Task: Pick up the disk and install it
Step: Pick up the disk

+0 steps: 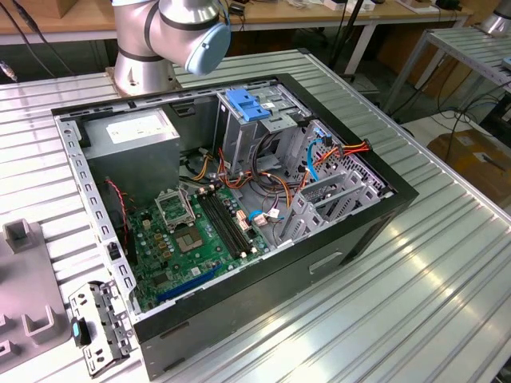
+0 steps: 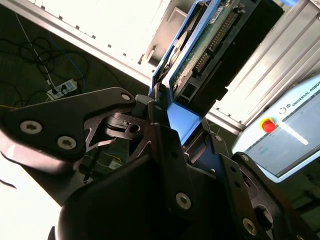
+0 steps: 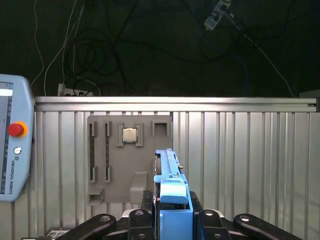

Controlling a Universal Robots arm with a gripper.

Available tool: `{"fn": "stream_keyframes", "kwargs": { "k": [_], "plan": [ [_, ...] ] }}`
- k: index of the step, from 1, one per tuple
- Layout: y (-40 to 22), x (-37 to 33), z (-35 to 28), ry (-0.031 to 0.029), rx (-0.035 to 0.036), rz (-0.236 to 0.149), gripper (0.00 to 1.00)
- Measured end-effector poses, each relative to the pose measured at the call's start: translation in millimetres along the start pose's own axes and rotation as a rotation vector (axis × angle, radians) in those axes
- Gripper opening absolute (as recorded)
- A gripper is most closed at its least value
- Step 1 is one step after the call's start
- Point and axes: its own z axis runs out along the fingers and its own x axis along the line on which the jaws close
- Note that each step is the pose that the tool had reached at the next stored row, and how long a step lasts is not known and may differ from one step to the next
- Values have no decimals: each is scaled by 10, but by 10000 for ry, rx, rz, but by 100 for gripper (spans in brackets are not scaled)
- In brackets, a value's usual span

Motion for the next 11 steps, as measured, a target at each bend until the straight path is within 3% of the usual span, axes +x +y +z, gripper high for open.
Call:
{"fn": "stream_keyframes", "kwargs": {
  "k": [11],
  "plan": [
    [-63, 0, 1, 0, 0, 0, 37]
  ]
}}
